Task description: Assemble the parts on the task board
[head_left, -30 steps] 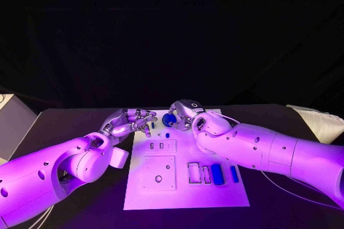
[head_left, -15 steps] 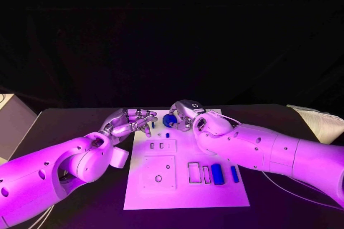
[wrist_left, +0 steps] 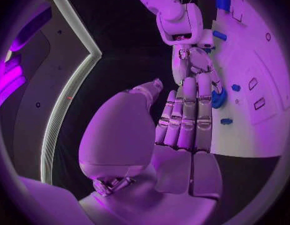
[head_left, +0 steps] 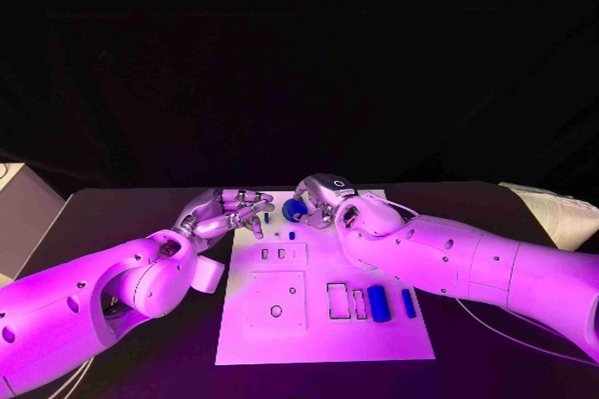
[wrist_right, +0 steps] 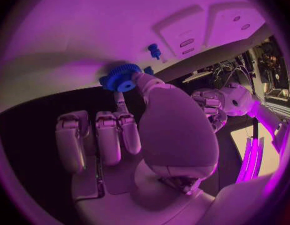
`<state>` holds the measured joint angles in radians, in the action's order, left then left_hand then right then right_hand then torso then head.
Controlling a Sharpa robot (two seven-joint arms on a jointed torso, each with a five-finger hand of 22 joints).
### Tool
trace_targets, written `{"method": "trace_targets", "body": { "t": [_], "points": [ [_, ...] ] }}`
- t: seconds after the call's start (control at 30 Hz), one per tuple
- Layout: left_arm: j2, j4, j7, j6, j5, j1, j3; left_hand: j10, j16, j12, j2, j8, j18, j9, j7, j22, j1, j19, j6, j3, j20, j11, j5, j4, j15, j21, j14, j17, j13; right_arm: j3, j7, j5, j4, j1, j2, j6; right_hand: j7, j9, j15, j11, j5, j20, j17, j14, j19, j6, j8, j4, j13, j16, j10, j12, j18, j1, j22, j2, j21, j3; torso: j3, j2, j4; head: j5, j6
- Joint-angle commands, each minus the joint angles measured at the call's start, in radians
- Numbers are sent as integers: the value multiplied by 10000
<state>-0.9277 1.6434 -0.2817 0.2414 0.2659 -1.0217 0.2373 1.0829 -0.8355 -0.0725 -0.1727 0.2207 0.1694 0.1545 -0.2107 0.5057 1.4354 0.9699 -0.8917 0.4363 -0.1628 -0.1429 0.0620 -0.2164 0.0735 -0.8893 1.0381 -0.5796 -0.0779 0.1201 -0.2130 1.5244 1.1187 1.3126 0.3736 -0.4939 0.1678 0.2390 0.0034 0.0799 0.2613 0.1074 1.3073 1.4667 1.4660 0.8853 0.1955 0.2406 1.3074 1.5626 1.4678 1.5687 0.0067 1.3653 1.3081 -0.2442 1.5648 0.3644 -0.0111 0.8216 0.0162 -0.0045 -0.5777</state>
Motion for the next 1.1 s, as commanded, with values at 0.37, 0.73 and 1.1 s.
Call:
{"method": "trace_targets", "body": {
  "t": [0.37, 0.73, 1.1],
  "points": [
    [-5, 30, -48, -136, 50, -5, 8, -75, -52, 43, 34, -13, 141, 16, 30, 17, 0, -50, 64, 51, -4, -20, -41, -18, -31, -48, -66, 12, 16, 138, -4, -165, -39, -298, -115, 435, 28, -50, 89, 84, 51, 75, 2207, 946, 1048, -131, -128, 42, 2478, -4, 874, -98, -67, -116, 2627, 1, 60, -189, 4, 0, -7, 15, -21],
    [21, 4, -45, -138, 60, -5, 8, -99, -55, 48, 36, -13, 141, 18, 25, 28, -11, -67, 69, 59, -8, -25, -41, -14, -26, -68, -67, 17, 20, 141, 36, -184, 4, -302, -66, 535, -1, -13, 76, 64, 109, 76, 2210, 947, 1048, 96, -45, 60, 2513, -4, 909, -71, -67, -92, 2627, 97, 60, -255, 3, 0, -2, 3, -21],
    [18, 2, -15, -88, 67, -5, 8, -106, -57, 48, 50, -13, 141, 19, 21, 33, -24, -75, 70, 65, -10, -28, -40, -20, -24, -78, -67, 19, 21, 179, 142, -439, 161, -331, 62, 951, -45, -18, 31, 16, 800, 19, 2245, 956, 1048, 311, -36, 488, 2573, 2, 970, -26, -67, -1010, 2627, 576, 60, -388, 9, -2, -12, 10, -47]
  ]
}}
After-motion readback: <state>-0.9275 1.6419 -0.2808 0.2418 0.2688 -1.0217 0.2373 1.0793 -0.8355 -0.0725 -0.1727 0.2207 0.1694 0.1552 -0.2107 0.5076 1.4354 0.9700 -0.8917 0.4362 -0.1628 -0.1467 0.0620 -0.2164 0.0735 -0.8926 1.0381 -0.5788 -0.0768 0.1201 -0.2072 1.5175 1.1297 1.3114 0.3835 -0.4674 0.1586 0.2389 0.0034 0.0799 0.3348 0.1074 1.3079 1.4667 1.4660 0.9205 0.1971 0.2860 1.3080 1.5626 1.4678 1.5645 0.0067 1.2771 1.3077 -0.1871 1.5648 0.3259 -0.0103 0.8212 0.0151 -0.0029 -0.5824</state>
